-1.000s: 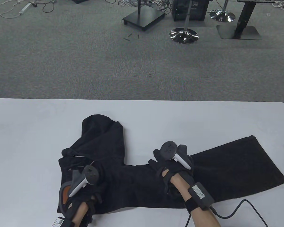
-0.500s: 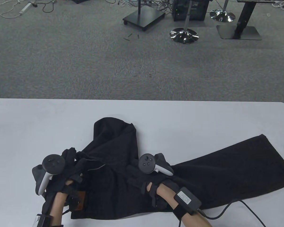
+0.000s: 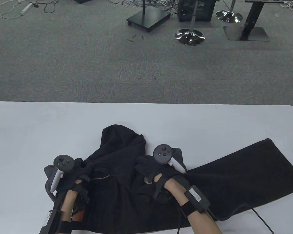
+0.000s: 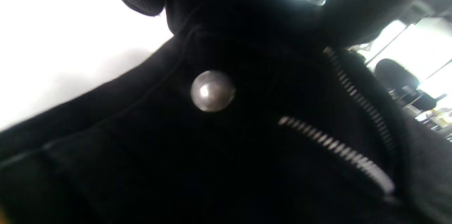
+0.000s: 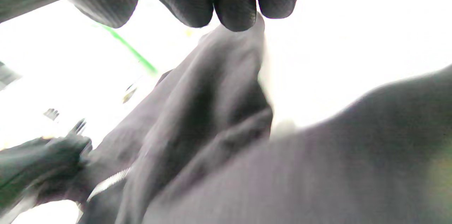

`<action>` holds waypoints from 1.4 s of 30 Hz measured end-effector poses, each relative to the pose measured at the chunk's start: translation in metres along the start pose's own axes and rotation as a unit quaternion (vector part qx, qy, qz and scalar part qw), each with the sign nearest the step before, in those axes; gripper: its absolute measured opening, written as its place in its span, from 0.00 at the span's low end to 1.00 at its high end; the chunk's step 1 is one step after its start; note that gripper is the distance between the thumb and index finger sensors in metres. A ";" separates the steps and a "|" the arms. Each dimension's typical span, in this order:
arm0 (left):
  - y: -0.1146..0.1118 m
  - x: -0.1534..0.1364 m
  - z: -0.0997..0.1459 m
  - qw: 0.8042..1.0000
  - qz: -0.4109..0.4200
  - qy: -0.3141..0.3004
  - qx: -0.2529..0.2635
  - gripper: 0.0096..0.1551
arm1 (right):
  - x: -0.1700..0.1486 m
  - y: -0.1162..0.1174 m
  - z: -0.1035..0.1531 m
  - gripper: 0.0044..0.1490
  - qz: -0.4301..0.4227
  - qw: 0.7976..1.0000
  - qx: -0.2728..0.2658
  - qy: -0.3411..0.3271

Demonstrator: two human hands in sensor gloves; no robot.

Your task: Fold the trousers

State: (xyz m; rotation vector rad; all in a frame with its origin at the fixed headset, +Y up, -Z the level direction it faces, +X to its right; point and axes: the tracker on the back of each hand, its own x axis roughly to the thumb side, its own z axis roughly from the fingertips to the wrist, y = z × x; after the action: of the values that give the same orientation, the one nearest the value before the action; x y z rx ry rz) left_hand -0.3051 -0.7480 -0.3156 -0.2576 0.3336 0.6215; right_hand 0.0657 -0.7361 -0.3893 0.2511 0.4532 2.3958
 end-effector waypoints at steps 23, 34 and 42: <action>0.021 0.044 0.051 0.982 -0.068 -0.170 0.048 0.39 | 0.011 0.046 -0.026 0.33 0.093 0.993 0.069 -0.033; -0.025 0.050 0.006 0.973 -0.155 -0.070 -0.153 0.49 | 0.006 0.036 -0.020 0.30 0.053 0.993 0.089 -0.052; -0.024 0.068 0.035 0.963 -0.159 -0.209 -0.066 0.27 | -0.007 0.010 -0.036 0.35 -0.061 0.997 0.041 -0.007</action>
State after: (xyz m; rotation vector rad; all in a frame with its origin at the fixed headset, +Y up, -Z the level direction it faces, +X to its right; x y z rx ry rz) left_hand -0.2311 -0.7197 -0.3061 -0.2925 -0.1568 0.3655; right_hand 0.0549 -0.7569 -0.4195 0.2694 0.5457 2.2586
